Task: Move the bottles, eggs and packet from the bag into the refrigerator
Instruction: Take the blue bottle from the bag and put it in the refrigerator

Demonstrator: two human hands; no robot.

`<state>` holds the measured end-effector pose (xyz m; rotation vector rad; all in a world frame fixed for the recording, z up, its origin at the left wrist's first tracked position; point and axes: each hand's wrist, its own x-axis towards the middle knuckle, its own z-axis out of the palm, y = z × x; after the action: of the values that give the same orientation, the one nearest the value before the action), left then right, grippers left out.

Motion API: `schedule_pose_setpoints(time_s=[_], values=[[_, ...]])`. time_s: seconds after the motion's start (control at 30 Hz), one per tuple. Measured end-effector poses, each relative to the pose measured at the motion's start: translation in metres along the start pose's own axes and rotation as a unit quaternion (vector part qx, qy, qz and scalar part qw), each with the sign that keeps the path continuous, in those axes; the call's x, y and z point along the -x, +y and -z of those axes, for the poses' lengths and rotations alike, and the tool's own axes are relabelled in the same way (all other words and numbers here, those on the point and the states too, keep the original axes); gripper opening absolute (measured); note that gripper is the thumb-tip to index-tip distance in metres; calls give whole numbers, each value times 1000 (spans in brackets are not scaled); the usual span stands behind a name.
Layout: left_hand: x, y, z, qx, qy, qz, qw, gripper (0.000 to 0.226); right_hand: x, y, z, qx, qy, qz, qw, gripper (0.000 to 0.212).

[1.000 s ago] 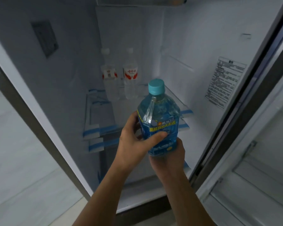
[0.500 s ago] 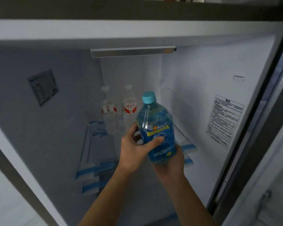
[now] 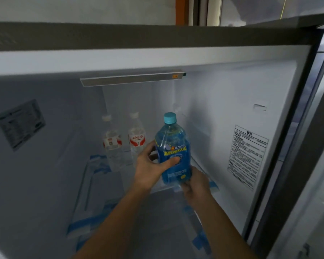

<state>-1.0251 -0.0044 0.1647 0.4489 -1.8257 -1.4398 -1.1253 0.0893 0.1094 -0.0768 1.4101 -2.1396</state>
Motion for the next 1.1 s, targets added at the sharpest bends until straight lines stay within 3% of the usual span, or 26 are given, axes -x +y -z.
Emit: schedule_pose_setpoints(time_s=[0.1, 0.2, 0.37, 0.43, 0.6, 0.83, 0.9, 1.0, 1.1], values=[[-11, -11, -1, -28, 1, 8, 1000, 74, -13, 4, 15, 213, 20, 151, 965, 22], [-22, -22, -2, -41, 6, 22, 999, 83, -12, 16, 30, 403, 7, 271, 874, 34], [-37, -39, -6, -60, 13, 38, 997, 85, -14, 40, 47, 606, 8, 367, 706, 47], [-43, -44, -9, -75, 13, 35, 997, 78, -18, 44, 48, 637, 22, 376, 673, 52], [-56, -55, -15, -63, 30, 51, 996, 72, -20, 48, 48, 675, 45, 388, 626, 54], [-62, -67, -21, -75, 26, 45, 996, 61, -22, 48, 50, 683, 40, 388, 618, 52], [-54, -77, -21, -136, 17, 30, 990, 71, -23, 49, 51, 684, 38, 391, 615, 51], [-46, -90, -17, -262, 5, -9, 965, 103, -25, 50, 51, 684, 42, 392, 614, 51], [-43, -87, -20, -314, 9, -35, 949, 110, -26, 52, 51, 680, 48, 398, 614, 51]])
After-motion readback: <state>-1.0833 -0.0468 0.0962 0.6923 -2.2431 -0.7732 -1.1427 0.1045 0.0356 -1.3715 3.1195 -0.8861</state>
